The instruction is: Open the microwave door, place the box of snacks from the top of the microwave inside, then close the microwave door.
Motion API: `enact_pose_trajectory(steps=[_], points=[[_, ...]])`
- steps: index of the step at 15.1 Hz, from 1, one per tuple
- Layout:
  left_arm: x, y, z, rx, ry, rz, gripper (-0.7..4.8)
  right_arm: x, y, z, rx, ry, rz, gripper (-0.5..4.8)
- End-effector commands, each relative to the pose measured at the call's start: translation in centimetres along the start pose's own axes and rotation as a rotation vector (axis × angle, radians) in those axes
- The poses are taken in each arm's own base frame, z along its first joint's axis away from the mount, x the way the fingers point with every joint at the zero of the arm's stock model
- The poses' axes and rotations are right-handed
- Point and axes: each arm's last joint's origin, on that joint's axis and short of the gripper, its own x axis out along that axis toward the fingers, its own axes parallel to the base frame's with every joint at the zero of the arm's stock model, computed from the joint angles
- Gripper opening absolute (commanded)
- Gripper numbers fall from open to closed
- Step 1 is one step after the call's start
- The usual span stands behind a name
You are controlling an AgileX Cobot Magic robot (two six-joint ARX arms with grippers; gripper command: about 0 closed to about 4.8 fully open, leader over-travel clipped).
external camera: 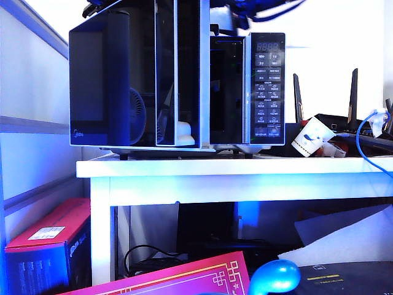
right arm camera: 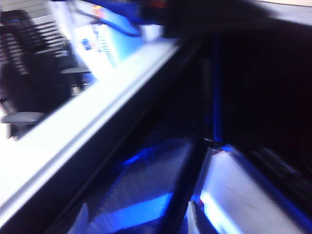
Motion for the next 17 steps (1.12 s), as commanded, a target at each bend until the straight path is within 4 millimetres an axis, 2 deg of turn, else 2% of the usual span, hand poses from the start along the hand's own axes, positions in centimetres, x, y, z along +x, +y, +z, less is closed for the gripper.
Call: enact_pose_trajectory(steps=[1,6,7,14,15,17], points=[[0.1,0.0,-0.3,-0.018,0.016,-0.004,-0.06,0.8,1.2,0.5,-0.019,-0.011,0.089,2.68],[-0.9,-0.5,0.8,0.010,-0.030,-0.005,-0.06,1.4,2.0,0.5,-0.001,-0.011,0.186,2.60],[-0.9,-0.6,0.8,0.014,-0.028,-0.048,-0.06,1.4,2.0,0.6,-0.009,-0.018,0.183,2.60],[-1.0,-0.9,-1.1,0.044,0.135,-0.105,-0.06,1.3,1.6,2.2,-0.035,-0.125,0.030,2.62],[-1.1,-0.9,-1.2,0.037,0.148,-0.104,-0.06,1.2,1.6,2.5,-0.004,-0.135,0.019,2.75],[-1.2,-0.9,-1.8,0.073,0.201,-0.096,-0.06,1.0,1.5,3.9,-0.048,-0.198,-0.070,2.74]])
